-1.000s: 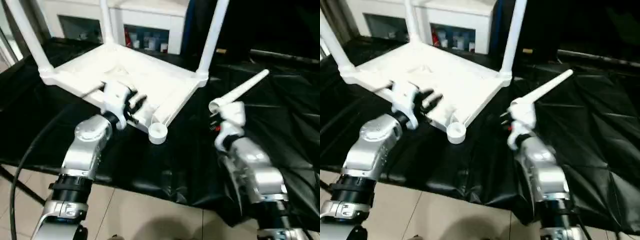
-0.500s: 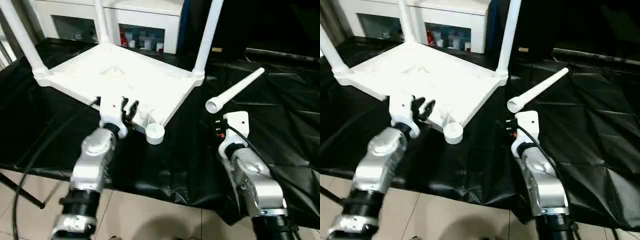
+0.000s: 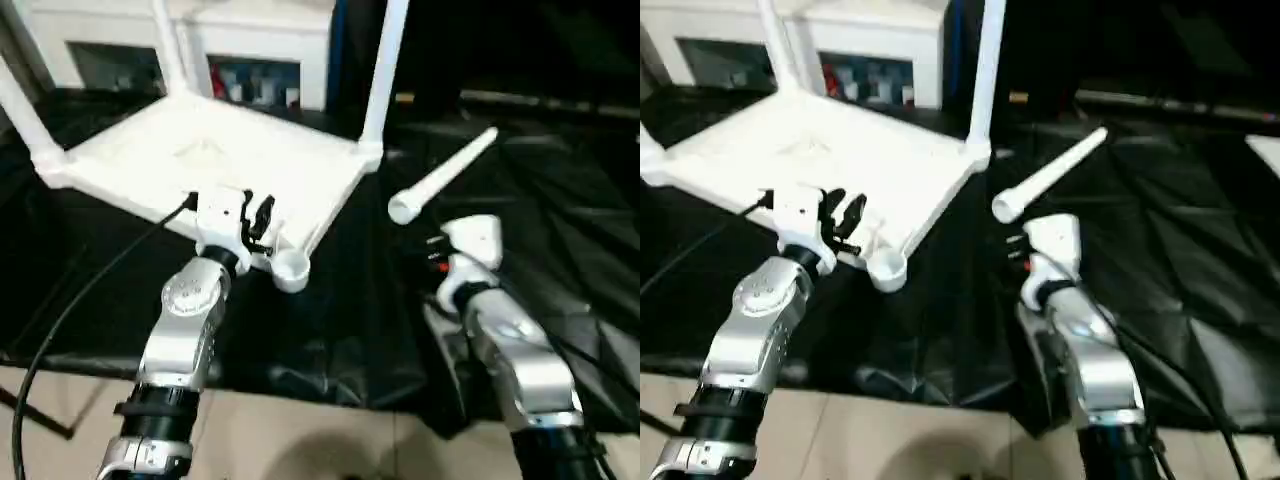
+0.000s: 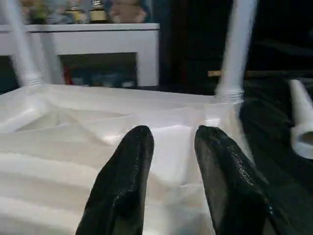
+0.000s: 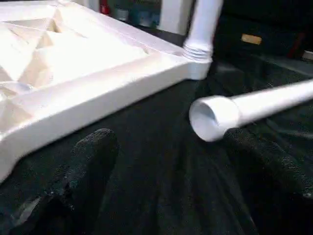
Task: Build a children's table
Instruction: Rotate table base
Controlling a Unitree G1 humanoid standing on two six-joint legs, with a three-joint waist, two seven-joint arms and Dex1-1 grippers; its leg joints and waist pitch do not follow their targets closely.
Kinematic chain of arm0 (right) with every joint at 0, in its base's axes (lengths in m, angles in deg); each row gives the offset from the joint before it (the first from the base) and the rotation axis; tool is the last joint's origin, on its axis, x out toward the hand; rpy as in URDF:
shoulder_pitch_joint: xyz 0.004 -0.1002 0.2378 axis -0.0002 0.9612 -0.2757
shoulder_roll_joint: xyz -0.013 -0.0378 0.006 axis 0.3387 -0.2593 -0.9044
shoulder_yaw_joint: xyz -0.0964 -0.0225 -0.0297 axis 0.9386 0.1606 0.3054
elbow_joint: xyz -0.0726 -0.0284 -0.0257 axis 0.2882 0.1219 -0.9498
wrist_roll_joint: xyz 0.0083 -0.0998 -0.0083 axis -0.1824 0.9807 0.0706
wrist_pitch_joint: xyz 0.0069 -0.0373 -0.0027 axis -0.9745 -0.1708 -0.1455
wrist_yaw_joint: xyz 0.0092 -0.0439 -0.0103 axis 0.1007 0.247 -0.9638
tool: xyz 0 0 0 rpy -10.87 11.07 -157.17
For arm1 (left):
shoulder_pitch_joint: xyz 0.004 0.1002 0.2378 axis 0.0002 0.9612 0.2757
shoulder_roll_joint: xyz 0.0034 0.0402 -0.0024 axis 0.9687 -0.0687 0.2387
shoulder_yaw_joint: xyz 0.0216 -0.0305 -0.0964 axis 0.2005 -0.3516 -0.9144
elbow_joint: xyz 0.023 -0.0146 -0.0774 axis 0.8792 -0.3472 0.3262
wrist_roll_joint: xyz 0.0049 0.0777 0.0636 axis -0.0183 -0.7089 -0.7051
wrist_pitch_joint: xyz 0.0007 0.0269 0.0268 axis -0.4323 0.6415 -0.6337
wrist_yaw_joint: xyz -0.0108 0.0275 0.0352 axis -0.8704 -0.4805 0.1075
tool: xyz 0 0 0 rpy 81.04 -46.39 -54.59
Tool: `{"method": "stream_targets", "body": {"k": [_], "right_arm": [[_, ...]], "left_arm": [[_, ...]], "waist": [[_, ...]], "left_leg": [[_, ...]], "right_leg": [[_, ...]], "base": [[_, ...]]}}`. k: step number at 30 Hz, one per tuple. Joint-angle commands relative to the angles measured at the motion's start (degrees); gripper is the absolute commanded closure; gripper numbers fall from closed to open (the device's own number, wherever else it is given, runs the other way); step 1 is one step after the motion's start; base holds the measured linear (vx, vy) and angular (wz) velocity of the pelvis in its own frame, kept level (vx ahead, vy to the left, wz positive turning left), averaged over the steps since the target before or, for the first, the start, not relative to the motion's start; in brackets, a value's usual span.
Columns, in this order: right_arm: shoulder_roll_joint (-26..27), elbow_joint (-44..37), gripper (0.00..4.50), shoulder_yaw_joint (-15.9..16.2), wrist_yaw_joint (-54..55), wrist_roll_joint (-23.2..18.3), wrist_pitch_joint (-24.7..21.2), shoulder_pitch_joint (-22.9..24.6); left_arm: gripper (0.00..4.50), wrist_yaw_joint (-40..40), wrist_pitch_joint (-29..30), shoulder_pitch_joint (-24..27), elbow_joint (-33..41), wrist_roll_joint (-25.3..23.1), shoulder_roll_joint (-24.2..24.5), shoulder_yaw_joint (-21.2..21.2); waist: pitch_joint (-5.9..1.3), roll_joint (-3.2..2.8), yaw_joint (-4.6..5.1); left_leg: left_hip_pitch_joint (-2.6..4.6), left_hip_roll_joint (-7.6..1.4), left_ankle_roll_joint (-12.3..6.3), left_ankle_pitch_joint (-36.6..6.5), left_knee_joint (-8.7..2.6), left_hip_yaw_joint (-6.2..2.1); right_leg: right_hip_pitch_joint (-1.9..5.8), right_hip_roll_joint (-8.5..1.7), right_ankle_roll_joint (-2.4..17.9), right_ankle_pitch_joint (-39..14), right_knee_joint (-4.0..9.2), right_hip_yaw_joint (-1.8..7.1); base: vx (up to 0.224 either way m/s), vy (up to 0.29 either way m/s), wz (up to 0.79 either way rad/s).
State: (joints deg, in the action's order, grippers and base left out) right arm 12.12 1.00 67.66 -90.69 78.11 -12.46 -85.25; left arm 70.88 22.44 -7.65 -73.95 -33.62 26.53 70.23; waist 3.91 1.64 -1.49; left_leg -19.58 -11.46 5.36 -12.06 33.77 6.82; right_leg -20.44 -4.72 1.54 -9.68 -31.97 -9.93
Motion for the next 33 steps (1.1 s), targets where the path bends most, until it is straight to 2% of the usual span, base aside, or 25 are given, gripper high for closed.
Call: {"method": "stream_targets", "body": {"k": [1, 4, 5, 6, 7, 8, 9, 10, 11, 12, 13, 14, 15, 16, 17, 18, 19, 20, 21, 22, 24, 25, 26, 30, 33], "right_arm": [[0.0, 0.8, 0.62, 0.8, 0.5, 0.7, 0.4, -1.2], [-0.1, 0.8, 0.62, 0.9, 0.6, 1.2, 1.3, -1.3], [0.4, 0.8, 0.62, 0.1, 1.1, 0.5, 0.8, -1.4], [0.7, 0.8, 0.62, -0.5, 1.4, -0.2, 0.4, -1.4], [0.7, 0.8, 0.62, -0.7, 1.4, -0.4, 0.2, -1.4], [0.7, 0.9, 0.62, -0.8, 1.5, -0.5, 0.3, -1.3], [0.6, 0.9, 0.62, -1.0, 1.6, -0.6, 0.3, -1.0], [0.6, 0.9, 0.62, -1.0, 1.6, -0.6, 0.3, -1.0], [0.6, 0.9, 0.62, -1.1, 1.6, -0.6, 0.4, -0.9], [0.5, 0.8, 0.62, -1.0, 1.8, -0.5, 0.5, -0.7], [0.5, 0.8, 0.62, -1.1, 2.0, -0.4, 0.3, -0.6], [0.6, 0.7, 0.62, -1.1, 2.1, -0.3, 0.2, -0.5], [0.7, 0.7, 0.62, -1.3, 2.4, -0.2, 0.0, -0.5], [0.8, 0.7, 0.62, -1.4, 2.7, -0.1, -0.4, -0.5], [0.7, 0.8, 0.62, -1.5, 3.3, 0.1, -0.7, -0.6], [0.7, 1.0, 0.62, -1.8, 4.2, 0.5, -1.3, -1.0], [0.7, 1.1, 0.62, -1.9, 4.4, 0.6, -1.4, -1.0], [0.7, 1.6, 0.62, -2.4, 5.4, 0.6, -2.6, -1.6], [0.5, 1.9, 0.62, -2.8, 5.8, 0.5, -5.0, -2.3], [-0.2, 2.5, 0.62, -3.8, 4.6, -1.0, -8.4, -4.1], [-0.3, 2.9, 0.35, -4.7, 3.9, -2.4, -9.3, -5.2], [-0.5, 3.6, 0.35, -5.4, 4.4, -2.5, -9.6, -6.1], [-0.8, 4.8, 0.28, -6.2, 5.3, -2.3, -9.3, -7.3], [-2.8, 14.7, 0.11, -9.9, 8.9, -2.8, -9.8, -15.2], [-4.8, 23.7, 0.11, -10.6, 9.9, -1.6, -9.5, -20.9]], "left_arm": [[2.74, 0.7, 0.2, 0.8, 1.0, -0.6, 0.4, -0.1], [2.74, 0.7, 0.3, 1.0, 1.1, -0.6, 0.4, 0.0], [2.74, 0.6, 0.3, 1.0, 1.1, -0.6, 0.4, 0.0], [2.74, 0.6, 0.4, 1.0, 1.1, -0.5, 0.4, 0.2], [2.74, 0.6, 0.4, 1.0, 1.1, -0.4, 0.4, 0.2], [2.74, 0.5, 0.4, 1.0, 1.1, -0.4, 0.3, 0.4], [2.74, 0.4, 0.5, 1.0, 1.0, -0.3, 0.3, 0.6], [2.74, 0.4, 0.5, 1.0, 1.0, -0.3, 0.3, 0.7], [2.74, 0.3, 0.5, 1.0, 0.9, -0.3, 0.2, 0.8], [2.74, 0.2, 0.6, 0.9, 0.8, -0.3, 0.3, 0.9], [2.74, 0.1, 0.6, 0.9, 0.7, -0.3, 0.2, 1.0], [2.74, 0.0, 0.6, 0.8, 0.6, -0.2, 0.2, 1.1], [2.74, -0.1, 0.6, 0.7, 0.5, -0.2, 0.3, 1.1], [2.74, -0.2, 0.7, 0.6, 0.5, -0.2, 0.3, 1.2], [2.74, -0.3, 0.7, 0.6, 0.4, -0.2, 0.4, 1.2], [2.74, -0.4, 0.6, 0.5, 0.3, -0.1, 0.3, 1.1], [2.74, -0.4, 0.6, 0.5, 0.3, 0.0, 0.3, 1.0], [2.74, -0.8, 0.5, 0.5, 0.3, 0.4, 0.1, 0.9], [2.74, -1.1, 0.8, 0.6, 0.5, 0.2, 0.4, 1.1], [2.74, -2.6, 0.5, 0.9, 0.4, 0.2, 1.3, 2.2], [2.67, -3.6, 0.1, 1.0, 0.4, 0.3, 1.7, 2.7], [2.67, -3.9, 0.0, 1.0, 0.4, 0.5, 1.8, 2.9], [2.67, -4.0, -0.3, 1.0, 0.3, 0.5, 1.9, 2.9], [2.67, -4.8, 0.2, 0.5, -0.3, 0.3, 2.1, 3.0], [2.67, -6.2, 1.3, 0.0, -0.4, 0.2, 3.3, 3.8]], "waist": [[-3.56, -0.62, -0.52], [-3.44, -1.21, -0.55], [-3.91, -2.34, 0.23], [-3.18, -1.92, 1.16], [-3.14, -1.60, 1.18], [-2.87, -1.53, 1.35], [-3.53, 0.53, -0.42], [-4.93, 1.09, -1.50], [-4.99, 0.51, -2.41], [-5.25, 0.11, -2.49], [-6.17, -0.86, -1.54], [-6.25, -1.14, -0.79], [-6.64, -2.06, 1.17], [-6.98, -1.86, 2.51], [-6.76, -1.58, 3.33], [-6.59, -0.93, 3.73], [-5.93, 1.25, 2.47], [-5.62, 3.02, -0.66], [-5.82, 2.44, -1.64], [-5.83, 1.69, -1.85], [-5.99, -0.37, -0.86], [-6.09, -1.28, -0.85], [-6.21, -1.45, -1.07], [-4.88, -1.43, -2.10], [-4.37, -1.45, -2.20]], "left_leg": [[-1.80, 0.12, -8.75, -18.0, -3.69, -0.46], [-1.78, -0.33, -10.16, -17.0, -4.08, -0.80], [7.15, -4.95, -6.35, -22.3, -5.10, -1.30], [7.33, -6.86, -6.24, -25.1, -6.76, -2.26], [8.00, -6.85, -6.51, -25.6, -6.75, -2.25], [7.48, -5.91, -6.89, -25.5, -6.66, -1.56], [2.61, -0.12, -8.08, -18.6, -3.88, 3.29], [-0.14, 1.88, -9.36, -12.3, -1.69, 3.65], [-1.02, 1.80, -10.38, -8.0, -1.07, 3.40], [-2.55, 1.65, -11.31, -1.7, -0.33, 2.90], [-1.06, 1.40, -12.59, 7.7, -1.31, 2.11], [0.78, 1.13, -14.28, 11.0, -1.47, 1.40], [6.47, -1.00, -21.01, 17.8, -1.36, -1.71], [9.65, -2.83, -25.50, 22.0, -0.96, -4.08], [13.45, -6.56, -32.59, 26.1, -0.99, -7.38], [12.81, -6.54, -34.27, 27.0, -0.99, -7.75], [5.54, 0.26, -29.25, 24.2, 1.45, -3.10], [-4.39, 6.99, -22.88, 9.0, 6.23, -0.11], [-5.49, 4.10, -12.86, 4.9, 6.51, -1.25], [-5.36, 3.74, -6.65, 12.6, 2.27, -0.56], [-3.86, 2.82, -5.84, 21.1, 0.70, -0.54], [-2.41, 1.16, -6.69, 22.3, 1.27, -1.02], [-1.23, -0.38, -5.92, 20.6, 1.22, -1.27], [-0.32, -1.12, 0.69, -0.7, -1.46, 0.08], [0.08, -1.17, 1.88, -8.4, -2.49, 1.22]], "right_leg": [[5.76, -5.51, 2.2, -39.2, 5.98, 0.90], [6.96, -4.64, 5.3, -32.4, 5.53, -0.29], [1.54, -2.67, 9.0, -24.1, 3.12, 1.32], [0.35, -1.57, 10.4, -14.6, -0.51, 2.48], [-0.37, -2.05, 10.9, -11.5, -1.16, 3.01], [-0.19, -2.44, 11.6, -9.3, -1.24, 3.56], [5.53, -4.01, 15.1, -7.6, 1.28, 7.32], [9.23, -4.01, 15.0, -4.9, 1.35, 8.90], [9.83, -5.24, 15.7, -4.6, 2.01, 9.54], [10.29, -4.54, 16.0, -2.7, 1.56, 9.17], [9.04, -1.05, 13.8, 6.3, -1.19, 6.65], [7.66, 0.06, 12.7, 8.5, -2.11, 5.86], [3.02, 1.11, 10.3, 7.8, -4.41, 4.78], [-0.25, 0.69, 8.2, 4.3, -5.61, 4.70], [-5.63, -1.82, 4.0, -5.5, -7.39, 5.77], [-6.01, -2.69, 2.1, -6.1, -7.61, 6.64], [-0.34, -4.35, 2.6, 4.0, -3.86, 9.25], [9.19, -6.50, 4.7, 22.7, -1.76, 15.82], [9.04, -7.65, 10.2, 46.9, -3.88, 16.89], [8.32, -2.24, 9.3, 64.8, -6.83, 13.01], [6.38, 0.12, 5.5, 63.1, -8.02, 10.45], [4.58, 0.13, 3.0, 53.6, -7.29, 9.99], [3.78, -0.62, 3.9, 43.6, -6.48, 10.38], [3.25, -1.64, 10.0, 13.1, -2.95, 10.80], [2.60, -2.05, 10.3, -1.0, -1.56, 10.93]], "base": [[0.050, 0.015, 0.54], [0.096, 0.014, 0.74], [0.165, -0.025, 0.48], [0.194, -0.024, 0.24], [0.194, -0.024, 0.24], [0.147, 0.009, 0.13], [0.162, 0.009, 0.08], [0.162, 0.009, 0.08], [0.168, 0.010, 0.07], [0.147, 0.020, 0.08], [0.147, 0.020, 0.08], [0.152, 0.014, 0.09], [0.187, -0.059, 0.07], [0.187, -0.059, 0.07], [0.182, -0.111, -0.03], [0.115, -0.119, -0.22], [0.115, -0.119, -0.22], [0.082, -0.056, 0.06], [0.046, 0.022, 0.35], [0.046, 0.022, 0.35], [-0.079, 0.027, -0.02], [-0.086, 0.019, -0.09], [0.000, 0.000, 0.00], [-0.046, 0.007, 0.04], [-0.099, 0.026, 0.07]]}}
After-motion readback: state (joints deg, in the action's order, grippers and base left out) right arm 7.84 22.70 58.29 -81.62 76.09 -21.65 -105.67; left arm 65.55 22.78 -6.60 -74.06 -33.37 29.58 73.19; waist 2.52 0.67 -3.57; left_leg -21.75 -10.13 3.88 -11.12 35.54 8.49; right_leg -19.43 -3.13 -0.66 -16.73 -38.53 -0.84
